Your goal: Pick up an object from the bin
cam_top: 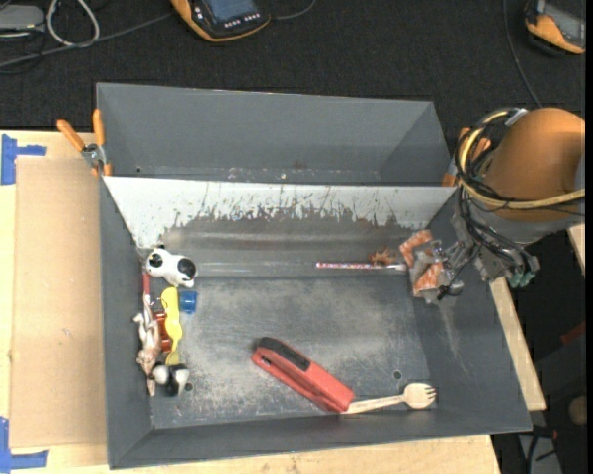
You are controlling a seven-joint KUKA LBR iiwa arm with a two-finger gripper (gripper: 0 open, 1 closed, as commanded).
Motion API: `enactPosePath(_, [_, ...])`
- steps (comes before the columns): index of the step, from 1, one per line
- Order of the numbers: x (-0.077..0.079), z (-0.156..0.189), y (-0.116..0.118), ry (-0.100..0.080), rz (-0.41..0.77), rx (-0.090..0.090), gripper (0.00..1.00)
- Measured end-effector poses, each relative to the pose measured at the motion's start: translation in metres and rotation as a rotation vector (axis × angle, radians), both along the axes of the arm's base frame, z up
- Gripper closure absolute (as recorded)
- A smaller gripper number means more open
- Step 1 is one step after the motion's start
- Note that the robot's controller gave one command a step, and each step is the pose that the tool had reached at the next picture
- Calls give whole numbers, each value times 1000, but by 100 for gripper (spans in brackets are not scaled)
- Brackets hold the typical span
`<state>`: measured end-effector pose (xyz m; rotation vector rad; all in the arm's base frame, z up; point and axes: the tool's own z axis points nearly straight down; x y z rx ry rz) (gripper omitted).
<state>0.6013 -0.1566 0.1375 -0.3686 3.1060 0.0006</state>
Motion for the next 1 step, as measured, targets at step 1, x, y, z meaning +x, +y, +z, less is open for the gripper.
enactPosePath(1, [-2,30,1,9,-1,3,100])
